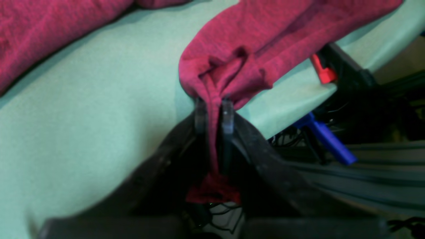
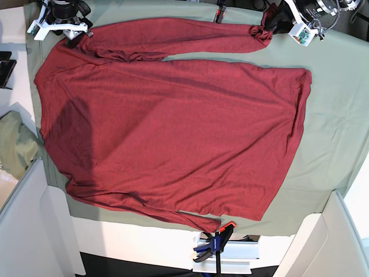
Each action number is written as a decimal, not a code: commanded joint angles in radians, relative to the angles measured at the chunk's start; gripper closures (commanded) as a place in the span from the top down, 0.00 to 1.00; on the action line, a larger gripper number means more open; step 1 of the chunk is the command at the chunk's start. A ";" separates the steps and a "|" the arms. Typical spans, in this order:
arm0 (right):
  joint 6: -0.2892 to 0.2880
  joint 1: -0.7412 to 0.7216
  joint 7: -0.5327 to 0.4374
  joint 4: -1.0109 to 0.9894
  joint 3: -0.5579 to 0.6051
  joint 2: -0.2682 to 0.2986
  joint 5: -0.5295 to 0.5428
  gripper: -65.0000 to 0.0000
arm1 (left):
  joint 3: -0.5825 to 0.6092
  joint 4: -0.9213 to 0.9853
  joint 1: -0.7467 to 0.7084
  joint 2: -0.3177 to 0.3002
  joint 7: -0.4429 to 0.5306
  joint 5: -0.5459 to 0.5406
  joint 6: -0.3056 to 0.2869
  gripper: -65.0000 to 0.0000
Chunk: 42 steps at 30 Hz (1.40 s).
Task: Fold the T-shirt properly
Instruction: 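Lower the left gripper onto the bunched sleeve cuff and grasp it, then drag the sleeve cuff with the left gripper across the shirt body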
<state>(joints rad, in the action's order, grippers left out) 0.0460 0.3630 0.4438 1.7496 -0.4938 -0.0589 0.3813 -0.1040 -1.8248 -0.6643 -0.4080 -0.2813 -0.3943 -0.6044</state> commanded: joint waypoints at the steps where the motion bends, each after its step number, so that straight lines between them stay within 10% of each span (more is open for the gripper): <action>1: 0.012 0.001 0.017 0.012 -0.005 0.000 0.014 0.54 | -0.005 -0.013 -0.001 -0.013 0.014 -0.017 -0.030 0.00; 18: 0.003 -0.065 0.002 0.001 -0.003 -0.014 0.014 0.62 | -0.005 -0.013 -0.002 -0.061 0.006 -0.021 -0.040 0.00; 26: -0.055 -0.075 -0.112 -0.082 -0.003 -0.013 -0.019 0.00 | -0.005 -0.013 -0.003 -0.061 -0.014 -0.036 -0.039 0.00; 42: -0.166 -0.085 -0.094 -0.069 -0.010 0.029 -0.067 0.00 | -0.195 -0.111 -0.020 -0.090 -0.029 -0.122 -0.094 0.00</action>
<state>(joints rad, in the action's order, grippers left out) -0.1123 0.2825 0.3744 1.6588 -0.4980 -0.0391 0.3130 -0.2920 -1.9213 -0.6781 -0.4847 -0.3279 -0.5068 -0.6865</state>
